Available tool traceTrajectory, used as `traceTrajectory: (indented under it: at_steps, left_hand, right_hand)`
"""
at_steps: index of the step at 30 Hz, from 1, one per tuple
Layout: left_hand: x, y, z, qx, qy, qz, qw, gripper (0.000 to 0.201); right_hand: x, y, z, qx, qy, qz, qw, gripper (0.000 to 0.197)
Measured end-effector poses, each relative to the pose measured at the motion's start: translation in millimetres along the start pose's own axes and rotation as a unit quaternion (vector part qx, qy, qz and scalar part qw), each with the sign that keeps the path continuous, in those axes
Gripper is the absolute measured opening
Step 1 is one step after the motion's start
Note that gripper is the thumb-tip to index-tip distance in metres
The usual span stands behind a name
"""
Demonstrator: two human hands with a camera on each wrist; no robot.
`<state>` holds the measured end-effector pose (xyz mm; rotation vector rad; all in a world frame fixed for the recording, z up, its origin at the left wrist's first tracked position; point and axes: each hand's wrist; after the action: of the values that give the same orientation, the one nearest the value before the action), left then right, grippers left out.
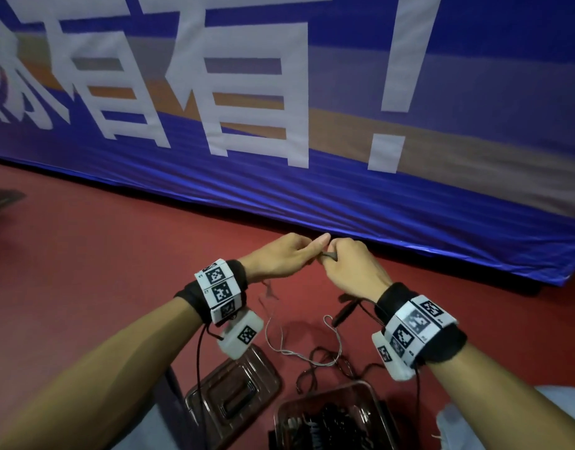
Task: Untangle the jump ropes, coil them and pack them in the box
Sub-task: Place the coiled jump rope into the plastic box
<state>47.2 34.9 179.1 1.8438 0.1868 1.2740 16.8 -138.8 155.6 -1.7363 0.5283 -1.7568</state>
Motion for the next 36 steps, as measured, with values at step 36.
traceTrajectory:
  at_steps: [36]
  left_hand:
    - [-23.3, 13.2, -0.1, -0.044, 0.035, -0.114, 0.992, 0.063]
  right_hand:
    - [27.2, -14.8, -12.1, 0.054, 0.008, 0.042, 0.998, 0.015]
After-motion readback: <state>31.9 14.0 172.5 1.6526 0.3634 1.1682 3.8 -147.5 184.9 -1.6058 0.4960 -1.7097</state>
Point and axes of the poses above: each hand's wrist, its own z-axis towards the middle knuckle, its own x-axis out of the back of the hand, y = z × x, and after that the axes turned 3 degrees about z, right-handed
